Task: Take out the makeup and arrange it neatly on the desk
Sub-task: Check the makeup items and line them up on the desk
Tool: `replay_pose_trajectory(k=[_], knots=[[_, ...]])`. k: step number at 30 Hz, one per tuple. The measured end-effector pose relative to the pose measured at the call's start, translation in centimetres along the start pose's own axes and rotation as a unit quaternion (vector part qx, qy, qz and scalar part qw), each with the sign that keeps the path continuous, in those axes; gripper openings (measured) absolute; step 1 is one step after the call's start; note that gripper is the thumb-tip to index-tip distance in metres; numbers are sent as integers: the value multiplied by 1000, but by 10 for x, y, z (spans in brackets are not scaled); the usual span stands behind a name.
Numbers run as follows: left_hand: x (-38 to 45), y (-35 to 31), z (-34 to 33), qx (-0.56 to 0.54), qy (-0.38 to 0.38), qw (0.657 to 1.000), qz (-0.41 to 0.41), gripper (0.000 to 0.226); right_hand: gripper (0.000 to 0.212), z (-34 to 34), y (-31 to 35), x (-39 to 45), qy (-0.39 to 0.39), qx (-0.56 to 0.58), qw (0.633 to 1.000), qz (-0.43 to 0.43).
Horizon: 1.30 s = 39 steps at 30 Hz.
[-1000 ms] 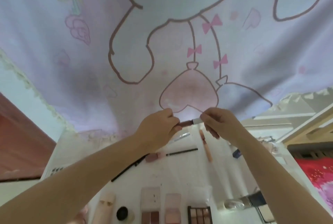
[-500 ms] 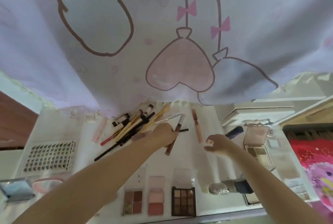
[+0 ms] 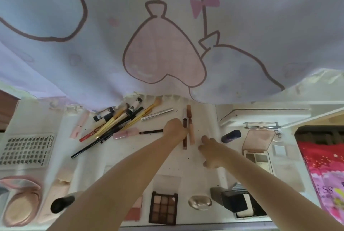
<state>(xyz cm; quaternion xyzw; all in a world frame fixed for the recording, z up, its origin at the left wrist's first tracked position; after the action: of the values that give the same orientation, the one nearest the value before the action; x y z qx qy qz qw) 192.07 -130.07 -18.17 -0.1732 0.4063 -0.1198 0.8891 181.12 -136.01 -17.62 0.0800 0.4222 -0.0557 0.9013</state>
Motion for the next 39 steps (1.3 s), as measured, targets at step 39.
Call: replay_pose_trajectory(k=[39], knots=[[-123,5,63,139,-164,925,-313,25,17,74,7,-81,-326,378,855,144]])
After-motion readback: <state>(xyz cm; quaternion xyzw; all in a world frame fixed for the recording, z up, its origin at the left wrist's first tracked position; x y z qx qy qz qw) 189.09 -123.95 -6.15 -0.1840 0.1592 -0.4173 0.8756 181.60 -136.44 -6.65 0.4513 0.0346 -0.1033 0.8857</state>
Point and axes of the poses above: each hand's wrist, its own x-axis towards the middle knuckle, its own z-axis out of the back of the hand, y = z × x, the point moved 5 cm from there along x, towards the middle knuckle, and after that the axes turned 5 degrees about z, right-handed, at the moved point
